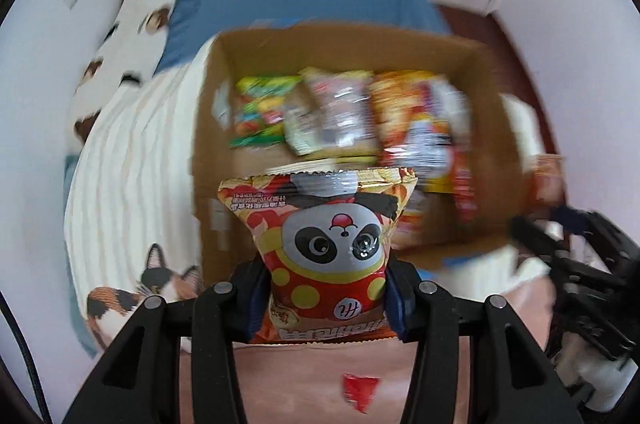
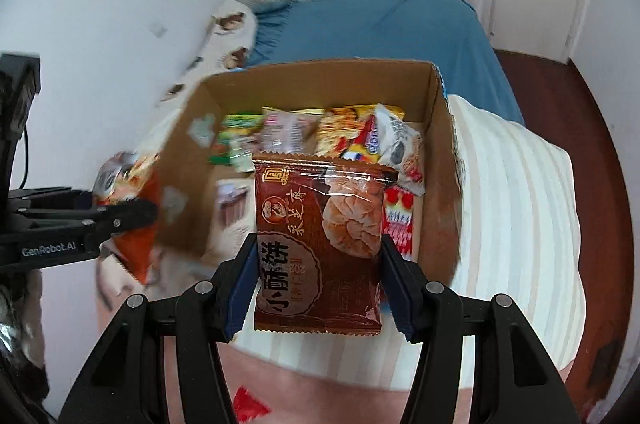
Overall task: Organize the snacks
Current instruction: 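Lift both held packs and carry them toward the cardboard box, then lower both packs into the box and open both tools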
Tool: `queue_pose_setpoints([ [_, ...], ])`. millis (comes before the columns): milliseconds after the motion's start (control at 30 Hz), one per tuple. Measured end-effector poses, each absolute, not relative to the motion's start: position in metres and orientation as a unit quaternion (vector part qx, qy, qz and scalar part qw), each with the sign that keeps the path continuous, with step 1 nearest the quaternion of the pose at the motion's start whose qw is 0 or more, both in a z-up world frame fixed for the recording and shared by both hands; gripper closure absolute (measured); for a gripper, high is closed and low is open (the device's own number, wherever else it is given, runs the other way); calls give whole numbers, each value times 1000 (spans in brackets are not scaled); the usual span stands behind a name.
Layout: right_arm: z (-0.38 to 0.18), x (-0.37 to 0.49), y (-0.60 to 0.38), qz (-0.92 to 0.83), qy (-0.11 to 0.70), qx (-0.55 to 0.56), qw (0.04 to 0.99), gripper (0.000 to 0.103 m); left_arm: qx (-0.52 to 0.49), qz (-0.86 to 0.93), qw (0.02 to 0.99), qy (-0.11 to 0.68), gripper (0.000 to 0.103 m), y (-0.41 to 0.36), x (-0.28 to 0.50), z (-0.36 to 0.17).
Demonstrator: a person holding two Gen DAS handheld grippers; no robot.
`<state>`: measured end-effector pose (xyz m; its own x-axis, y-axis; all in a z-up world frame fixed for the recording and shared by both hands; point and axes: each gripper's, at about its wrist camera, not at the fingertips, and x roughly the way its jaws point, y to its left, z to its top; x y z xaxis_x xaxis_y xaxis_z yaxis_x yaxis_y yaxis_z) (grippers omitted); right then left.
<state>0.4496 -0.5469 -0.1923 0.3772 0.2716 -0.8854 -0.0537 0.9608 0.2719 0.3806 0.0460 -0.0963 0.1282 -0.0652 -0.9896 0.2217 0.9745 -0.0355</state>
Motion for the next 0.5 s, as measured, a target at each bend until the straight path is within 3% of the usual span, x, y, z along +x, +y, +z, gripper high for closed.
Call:
queue_pose_setpoints([
  [267, -259, 500, -538, 70, 612, 90, 783, 42, 74, -66, 702, 705, 56, 74, 423, -173],
  [333, -277, 511, -535, 70, 638, 93, 761, 36, 82, -69, 694, 712, 44, 72, 424, -183],
  [367, -281, 512, -535, 71, 641, 94, 758, 27, 80, -76, 693, 712, 39, 70, 423, -186],
  [400, -284, 513, -534, 71, 643, 95, 757, 16, 74, -83, 694, 711, 27, 69, 422, -187],
  [433, -284, 511, -534, 66, 646, 93, 755, 12, 68, -89, 695, 710, 17, 67, 421, -188],
  [500, -282, 512, -536, 60, 649, 98, 752, 11, 60, -94, 702, 703, 14, 64, 419, -186],
])
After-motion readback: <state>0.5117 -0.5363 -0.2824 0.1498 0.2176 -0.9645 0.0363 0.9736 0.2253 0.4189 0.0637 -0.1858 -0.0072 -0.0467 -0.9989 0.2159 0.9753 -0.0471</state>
